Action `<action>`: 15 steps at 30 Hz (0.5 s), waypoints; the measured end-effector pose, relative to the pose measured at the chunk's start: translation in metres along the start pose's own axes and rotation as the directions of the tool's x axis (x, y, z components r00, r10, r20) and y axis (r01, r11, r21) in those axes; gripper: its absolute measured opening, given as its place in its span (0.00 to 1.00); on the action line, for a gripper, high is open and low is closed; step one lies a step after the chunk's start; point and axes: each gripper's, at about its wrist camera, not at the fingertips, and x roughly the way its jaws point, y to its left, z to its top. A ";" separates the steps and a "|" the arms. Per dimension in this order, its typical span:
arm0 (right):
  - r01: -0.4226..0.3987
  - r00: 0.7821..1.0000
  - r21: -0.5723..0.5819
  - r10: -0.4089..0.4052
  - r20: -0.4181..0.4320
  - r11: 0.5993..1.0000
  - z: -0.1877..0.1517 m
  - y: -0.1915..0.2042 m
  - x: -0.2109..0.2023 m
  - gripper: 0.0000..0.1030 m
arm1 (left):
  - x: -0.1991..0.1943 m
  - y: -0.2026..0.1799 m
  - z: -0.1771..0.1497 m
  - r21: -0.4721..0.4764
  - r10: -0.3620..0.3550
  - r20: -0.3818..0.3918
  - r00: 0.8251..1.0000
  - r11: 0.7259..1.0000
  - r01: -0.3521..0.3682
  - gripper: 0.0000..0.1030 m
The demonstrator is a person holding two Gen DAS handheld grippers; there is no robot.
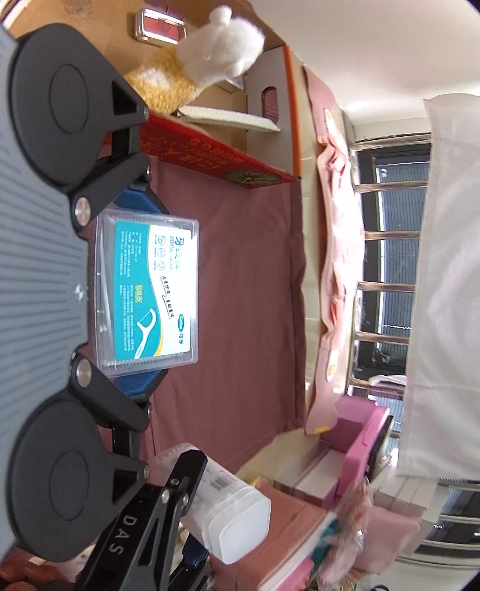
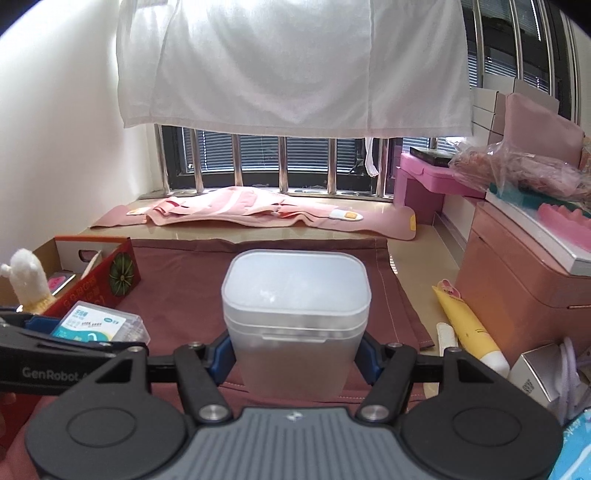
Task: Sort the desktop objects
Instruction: 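Lift the floss-pick box and white container and carry both over the cardboard box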
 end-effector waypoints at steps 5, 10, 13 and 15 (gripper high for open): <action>-0.035 0.999 0.032 0.034 0.027 0.999 0.004 0.002 -0.029 0.62 | -0.029 0.001 -0.003 0.008 -0.022 0.034 0.999 1.000 0.022 0.80; -0.036 0.999 0.029 0.035 0.036 0.999 0.005 0.010 -0.054 0.62 | -0.057 0.005 -0.010 0.005 -0.050 0.063 0.997 0.999 0.049 0.80; -0.038 0.998 0.027 0.037 0.048 0.999 0.005 0.016 -0.068 0.62 | -0.073 0.010 -0.015 0.002 -0.053 0.079 0.995 0.999 0.053 0.80; -0.040 0.998 0.025 0.039 0.052 0.999 0.004 0.021 -0.077 0.62 | -0.083 0.013 -0.018 0.005 -0.051 0.089 0.995 0.999 0.051 0.80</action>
